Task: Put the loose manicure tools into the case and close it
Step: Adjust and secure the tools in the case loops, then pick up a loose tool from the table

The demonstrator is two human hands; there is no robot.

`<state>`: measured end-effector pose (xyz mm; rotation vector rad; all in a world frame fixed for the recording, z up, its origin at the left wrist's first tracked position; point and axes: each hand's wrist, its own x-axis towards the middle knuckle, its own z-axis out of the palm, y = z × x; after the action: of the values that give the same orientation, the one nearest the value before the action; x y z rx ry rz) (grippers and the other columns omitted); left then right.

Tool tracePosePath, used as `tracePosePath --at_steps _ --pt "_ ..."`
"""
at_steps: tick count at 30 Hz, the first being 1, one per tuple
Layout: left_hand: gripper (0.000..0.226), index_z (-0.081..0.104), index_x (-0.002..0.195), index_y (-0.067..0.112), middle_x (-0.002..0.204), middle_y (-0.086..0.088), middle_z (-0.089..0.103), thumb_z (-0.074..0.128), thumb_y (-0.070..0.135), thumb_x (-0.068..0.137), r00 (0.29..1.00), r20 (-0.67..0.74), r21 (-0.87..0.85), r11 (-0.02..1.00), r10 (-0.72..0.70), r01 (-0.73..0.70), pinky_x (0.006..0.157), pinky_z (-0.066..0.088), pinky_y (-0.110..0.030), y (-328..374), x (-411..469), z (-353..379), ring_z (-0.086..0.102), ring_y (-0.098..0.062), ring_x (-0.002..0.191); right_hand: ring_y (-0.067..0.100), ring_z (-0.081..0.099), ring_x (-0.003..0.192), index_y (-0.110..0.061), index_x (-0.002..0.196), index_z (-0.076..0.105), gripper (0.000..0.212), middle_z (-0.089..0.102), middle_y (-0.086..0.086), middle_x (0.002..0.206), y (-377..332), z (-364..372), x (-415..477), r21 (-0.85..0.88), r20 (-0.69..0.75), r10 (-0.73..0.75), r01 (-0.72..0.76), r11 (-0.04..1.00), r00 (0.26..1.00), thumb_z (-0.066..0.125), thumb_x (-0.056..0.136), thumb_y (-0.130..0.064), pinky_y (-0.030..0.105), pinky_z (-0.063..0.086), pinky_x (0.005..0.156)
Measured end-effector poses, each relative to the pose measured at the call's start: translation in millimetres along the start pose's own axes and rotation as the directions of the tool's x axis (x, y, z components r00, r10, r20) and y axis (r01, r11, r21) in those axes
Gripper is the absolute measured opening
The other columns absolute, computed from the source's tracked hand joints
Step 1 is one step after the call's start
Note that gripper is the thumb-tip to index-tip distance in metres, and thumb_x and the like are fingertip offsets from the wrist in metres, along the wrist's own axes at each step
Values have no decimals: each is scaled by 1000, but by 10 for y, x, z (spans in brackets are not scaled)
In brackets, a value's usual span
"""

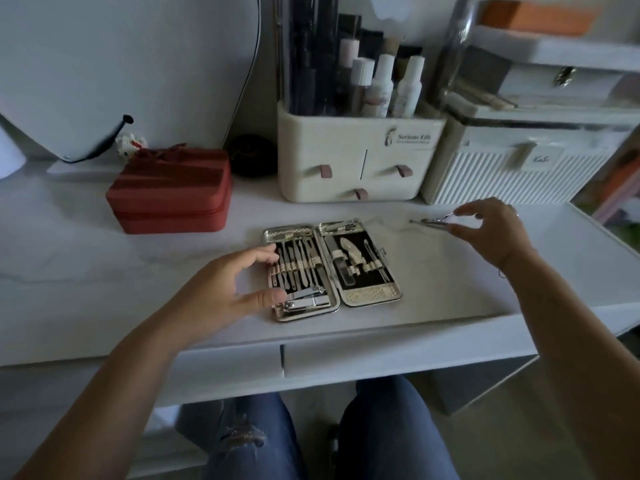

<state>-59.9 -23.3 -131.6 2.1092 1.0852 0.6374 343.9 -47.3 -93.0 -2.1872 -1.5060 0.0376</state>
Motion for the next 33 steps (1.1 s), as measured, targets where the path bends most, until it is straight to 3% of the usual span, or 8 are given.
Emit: tracePosePath --at_steps 5,11,15,20,25,27,30,33 --pt "76 45 134 38 146 26 33 53 75 68 998 -33 159 986 60 -54 112 23 -28 32 67 33 27 8 135 26 53 102 -20 95 70 21 65 6 104 67 80 95 3 -15 -40 40 999 999 74 76 -27 42 38 94" --pt "77 40 140 31 150 19 27 47 70 74 996 -24 291 954 89 -78 115 17 -28 50 134 27 23 0 139 23 47 101 -24 86 72 8 53 -3 91 17 199 115 -44 -51 -194 192 980 980 72 78 -25 31 25 84" --pt "77 38 141 31 149 22 25 45 69 74 997 -20 273 960 75 -67 115 15 -26 50 190 8 20 2 139 23 51 93 -22 74 66 8 51 -4 80 -52 127 168 -16 56 -158 159 987 986 72 78 -25 36 37 85" --pt "74 40 140 31 149 22 26 46 67 75 996 -36 264 962 79 -67 113 15 -23 40 199 11 22 3 138 21 52 92 -12 88 66 16 49 0 90 -181 92 111 -181 207 -207 245 952 956 61 87 -27 31 41 82" --pt "72 41 140 30 149 21 27 48 63 77 996 -39 261 963 76 -63 113 15 -23 70 195 16 22 2 138 30 53 67 9 78 63 21 65 26 83 -339 39 -43 -141 349 -192 254 957 917 57 82 -11 37 49 70" --pt "71 41 140 30 149 21 27 47 63 77 997 -38 263 963 71 -58 115 15 -26 81 187 16 23 1 139 30 60 70 4 76 67 16 68 21 79 -374 11 -76 -103 354 -207 258 961 912 58 78 -9 33 51 72" --pt "71 41 140 30 150 19 27 46 63 77 997 -40 270 962 66 -52 116 15 -28 95 181 15 23 0 138 34 59 68 5 73 66 16 68 23 78 -449 6 -86 -106 386 -197 256 961 901 61 75 -10 39 54 75" --pt "70 41 140 29 150 18 28 47 62 78 997 -40 264 963 62 -49 117 15 -29 109 173 18 23 0 139 17 55 60 -10 59 63 15 63 7 60 -533 11 -109 -160 418 -173 260 952 892 63 73 -17 33 52 67"
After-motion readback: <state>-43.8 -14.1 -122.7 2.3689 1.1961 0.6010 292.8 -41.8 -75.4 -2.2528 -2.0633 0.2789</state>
